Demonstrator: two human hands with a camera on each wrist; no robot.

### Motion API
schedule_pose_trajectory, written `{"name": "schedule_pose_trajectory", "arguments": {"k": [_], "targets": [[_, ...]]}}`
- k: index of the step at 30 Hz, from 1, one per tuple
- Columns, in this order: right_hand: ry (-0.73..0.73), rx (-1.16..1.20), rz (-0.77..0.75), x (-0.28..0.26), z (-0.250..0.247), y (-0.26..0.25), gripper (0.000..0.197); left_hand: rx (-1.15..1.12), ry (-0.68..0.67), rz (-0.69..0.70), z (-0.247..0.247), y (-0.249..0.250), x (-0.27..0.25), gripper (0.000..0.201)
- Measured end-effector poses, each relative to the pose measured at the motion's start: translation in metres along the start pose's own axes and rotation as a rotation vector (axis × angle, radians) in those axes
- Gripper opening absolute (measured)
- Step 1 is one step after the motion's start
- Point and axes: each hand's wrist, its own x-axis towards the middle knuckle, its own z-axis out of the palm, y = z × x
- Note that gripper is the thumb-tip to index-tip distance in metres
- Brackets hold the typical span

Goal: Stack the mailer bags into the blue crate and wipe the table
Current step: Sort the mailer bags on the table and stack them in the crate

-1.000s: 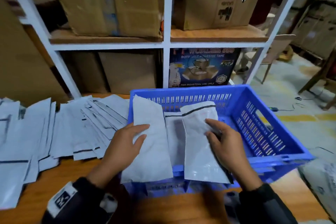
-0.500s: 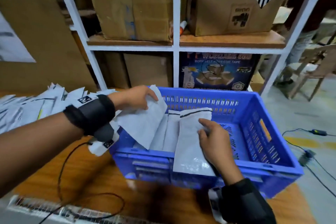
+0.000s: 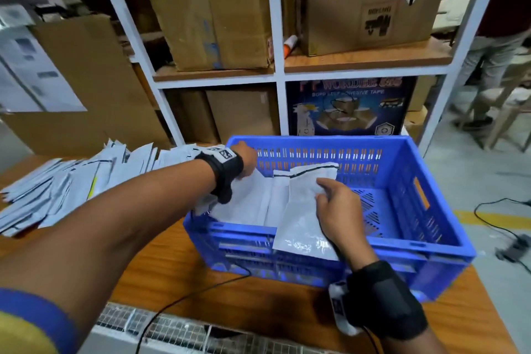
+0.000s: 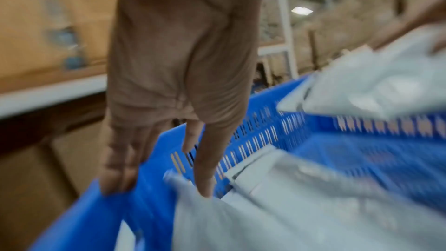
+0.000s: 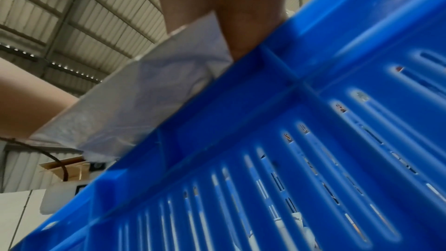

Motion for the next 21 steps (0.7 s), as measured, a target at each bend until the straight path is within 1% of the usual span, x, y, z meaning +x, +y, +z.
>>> {"name": "schedule_pose_trajectory", "arguments": {"k": [1, 2, 3, 5, 7, 9, 10, 12, 13, 15, 17, 18, 19, 20, 21], "targets": [[-0.001, 0.005, -0.001, 0.0, 0.0, 0.0, 0.037, 0.034, 0.082, 0.01, -0.002, 0.005, -0.004, 0.038], [-0.006, 0.009, -0.002, 0.0, 0.0, 0.0, 0.037, 0.037, 0.129, 0.045, -0.002, 0.01, -0.005, 0.035], [-0.01, 0.007, 0.0, 0.0, 0.0, 0.0, 0.037, 0.035, 0.125, 0.089, -0.003, 0.016, -0.006, 0.034], [-0.019, 0.004, 0.005, 0.0, -0.001, 0.0, 0.037, 0.024, -0.023, 0.119, 0.002, 0.025, -0.002, 0.039], [-0.021, 0.019, -0.001, 0.0, -0.002, -0.001, 0.037, 0.066, -0.265, 0.087, 0.013, 0.031, 0.004, 0.051], [-0.014, 0.034, 0.001, 0.001, -0.002, 0.0, 0.037, 0.086, -0.407, 0.068, 0.026, 0.036, 0.012, 0.051], [-0.014, 0.036, 0.005, 0.001, -0.002, 0.0, 0.037, 0.073, -0.454, 0.044, 0.038, 0.037, 0.023, 0.057], [-0.016, 0.031, 0.015, 0.002, -0.001, 0.0, 0.037, 0.055, -0.45, 0.011, 0.064, 0.035, 0.048, 0.091], [-0.017, 0.025, 0.017, 0.003, -0.002, 0.0, 0.037, 0.02, -0.442, 0.007, 0.077, 0.033, 0.063, 0.102], [-0.015, 0.01, 0.02, 0.002, -0.002, -0.001, 0.037, 0.023, -0.436, 0.015, 0.101, 0.031, 0.091, 0.108], [-0.014, -0.004, 0.011, 0.002, -0.002, -0.001, 0.037, 0.055, -0.425, 0.036, 0.11, 0.031, 0.096, 0.124], [-0.017, -0.008, 0.008, 0.001, -0.001, -0.001, 0.037, 0.084, -0.419, 0.057, 0.116, 0.031, 0.103, 0.127], [-0.019, -0.012, 0.006, 0.001, 0.0, -0.001, 0.038, 0.083, -0.416, 0.074, 0.119, 0.029, 0.107, 0.124], [-0.018, -0.014, 0.005, 0.001, 0.001, -0.001, 0.038, 0.104, -0.41, 0.083, 0.109, 0.031, 0.097, 0.114], [-0.016, -0.013, 0.006, 0.001, 0.001, -0.001, 0.038, 0.109, -0.397, 0.097, 0.086, 0.035, 0.073, 0.102]]}}
